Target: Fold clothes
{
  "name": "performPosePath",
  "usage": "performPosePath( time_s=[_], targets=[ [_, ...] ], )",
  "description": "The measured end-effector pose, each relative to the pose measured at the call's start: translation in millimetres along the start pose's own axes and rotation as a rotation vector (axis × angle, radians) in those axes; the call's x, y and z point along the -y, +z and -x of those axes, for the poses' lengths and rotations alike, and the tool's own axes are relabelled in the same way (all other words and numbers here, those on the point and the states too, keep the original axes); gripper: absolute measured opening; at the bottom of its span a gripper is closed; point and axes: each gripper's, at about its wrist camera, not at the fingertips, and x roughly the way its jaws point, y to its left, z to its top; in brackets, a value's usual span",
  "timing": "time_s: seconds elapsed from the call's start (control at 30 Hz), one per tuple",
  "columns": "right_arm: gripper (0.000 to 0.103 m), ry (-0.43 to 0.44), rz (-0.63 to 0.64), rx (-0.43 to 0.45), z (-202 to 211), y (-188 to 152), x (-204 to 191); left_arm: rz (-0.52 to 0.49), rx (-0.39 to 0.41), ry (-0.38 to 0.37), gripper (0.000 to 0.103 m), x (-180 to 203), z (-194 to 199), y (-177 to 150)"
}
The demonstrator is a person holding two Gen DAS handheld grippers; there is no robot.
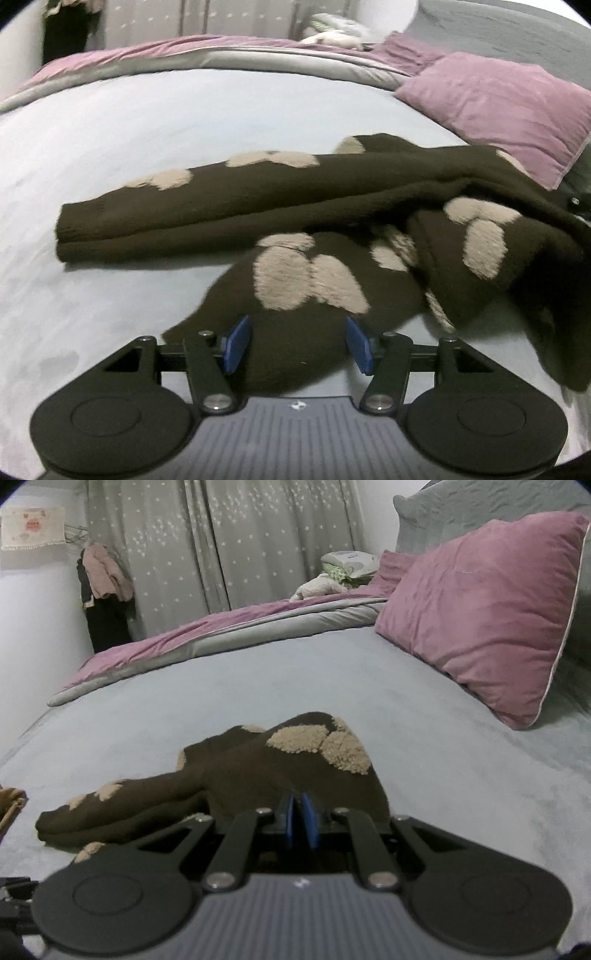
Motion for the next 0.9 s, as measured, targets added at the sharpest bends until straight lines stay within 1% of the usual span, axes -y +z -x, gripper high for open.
performPosePath(
  time_s=[0.03, 0.07, 0.1, 0.13, 0.17, 0.2, 0.3, 0.37, 0.43, 0.47, 0.57, 0.63, 0.7, 0.87, 0.9],
  targets=[
    [0.014, 0.011, 0.001, 0.005, 1, 0, 0, 0.009, 0.0, 0.006, 0.056, -4, 1, 1],
    [0.021, 0.01, 0.008, 0.012, 2, 1, -1, 0.015, -0.002, 0.009, 0.057, -5, 1, 2],
    [0.036, 0.008, 0.016, 0.02, 4, 1, -2, 0.02, -0.005, 0.012, 0.058, -6, -1, 3],
    [0.045, 0.005, 0.028, 0.029, 6, 1, -6, 0.024, -0.008, 0.015, 0.059, -7, -2, 4],
    [0.057, 0.001, 0.04, 0.038, 8, 1, -10, 0.029, -0.011, 0.017, 0.06, -8, -3, 5],
    [0.059, 0.002, 0.054, 0.052, 12, 0, -13, 0.034, -0.013, 0.02, 0.062, -9, -5, 6],
    [0.059, 0.01, 0.125, 0.086, 18, 2, -35, 0.044, -0.014, 0.023, 0.063, -10, -7, 8],
    [0.063, 0.021, 0.179, 0.106, 20, 3, -53, 0.051, -0.01, 0.021, 0.063, -11, -8, 9],
    [0.068, 0.052, 0.236, 0.112, 17, 1, -73, 0.061, -0.007, 0.011, 0.063, -13, -8, 9],
    [0.07, 0.07, 0.263, 0.108, 15, -1, -84, 0.067, -0.007, 0.005, 0.063, -14, -8, 10],
    [0.07, 0.139, 0.328, 0.065, 2, -8, -113, 0.084, -0.004, -0.01, 0.064, -20, -8, 11],
    [0.07, 0.167, 0.386, 0.039, -6, -15, -132, 0.097, -0.004, -0.018, 0.064, -24, -7, 14],
    [0.07, 0.174, 0.44, 0.02, -14, -22, -148, 0.105, -0.003, -0.025, 0.065, -28, -10, 17],
    [0.07, 0.132, 0.578, -0.007, -39, -35, -179, 0.147, -0.033, -0.064, 0.065, -37, -21, 20],
    [0.071, 0.119, 0.632, -0.017, -44, -38, -185, 0.144, -0.033, -0.069, 0.066, -37, -22, 20]
  ],
)
